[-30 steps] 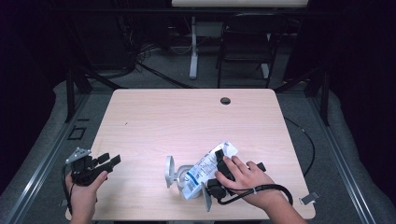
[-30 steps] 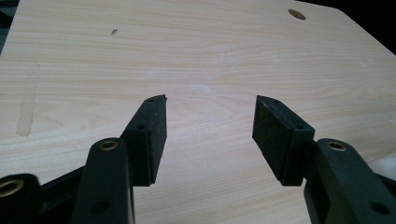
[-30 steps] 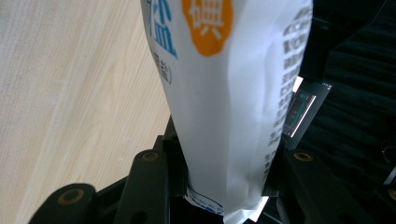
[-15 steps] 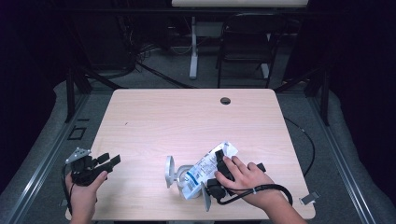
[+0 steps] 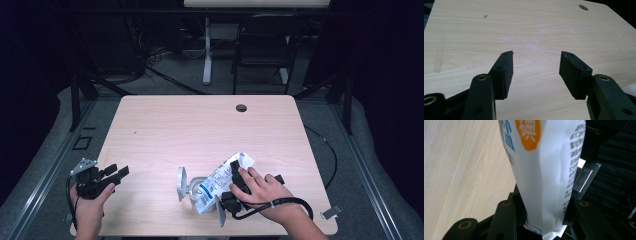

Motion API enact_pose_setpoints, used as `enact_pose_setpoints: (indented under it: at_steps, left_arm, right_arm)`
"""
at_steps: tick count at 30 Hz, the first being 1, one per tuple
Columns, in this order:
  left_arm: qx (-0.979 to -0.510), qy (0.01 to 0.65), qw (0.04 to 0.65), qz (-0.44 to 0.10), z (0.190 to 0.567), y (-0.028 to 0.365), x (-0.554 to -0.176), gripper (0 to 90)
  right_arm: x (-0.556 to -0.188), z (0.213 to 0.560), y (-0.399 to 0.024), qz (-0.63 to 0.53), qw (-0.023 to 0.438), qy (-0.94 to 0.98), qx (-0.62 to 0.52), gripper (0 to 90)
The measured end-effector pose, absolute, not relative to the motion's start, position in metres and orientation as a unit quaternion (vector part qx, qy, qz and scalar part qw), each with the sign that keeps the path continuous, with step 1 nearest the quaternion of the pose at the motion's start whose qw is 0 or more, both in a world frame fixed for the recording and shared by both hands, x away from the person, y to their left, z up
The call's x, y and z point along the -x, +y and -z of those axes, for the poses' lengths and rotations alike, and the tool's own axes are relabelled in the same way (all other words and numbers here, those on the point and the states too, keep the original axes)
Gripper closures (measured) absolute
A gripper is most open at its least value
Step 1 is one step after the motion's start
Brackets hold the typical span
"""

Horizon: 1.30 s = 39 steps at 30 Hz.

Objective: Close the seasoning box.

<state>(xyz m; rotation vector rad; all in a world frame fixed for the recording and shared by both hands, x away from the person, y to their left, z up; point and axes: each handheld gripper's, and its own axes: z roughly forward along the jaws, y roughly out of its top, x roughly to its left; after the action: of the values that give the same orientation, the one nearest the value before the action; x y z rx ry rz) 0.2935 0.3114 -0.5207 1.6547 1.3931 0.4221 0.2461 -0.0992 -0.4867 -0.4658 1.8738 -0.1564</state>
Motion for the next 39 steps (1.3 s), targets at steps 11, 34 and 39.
enact_pose_setpoints:
  at_steps: [11, 34, 39]
  left_arm:
    - [-0.669, 0.564, 0.454, -0.171, 0.5207, 0.3115, -0.2935, 45.5]
    - [-0.672, 0.563, 0.45, -0.167, 0.5205, 0.313, -0.2935, 45.5]
    - [-0.672, 0.564, 0.45, -0.167, 0.5208, 0.313, -0.2936, 45.5]
  right_arm:
    - [-0.2459, 0.4857, -0.0985, 0.07, 0.569, 0.794, 0.202, 67.1]
    - [-0.2453, 0.4845, -0.0981, 0.071, 0.569, 0.794, 0.202, 70.1]
    - [-0.2443, 0.4843, -0.0981, 0.07, 0.569, 0.794, 0.201, 70.7]
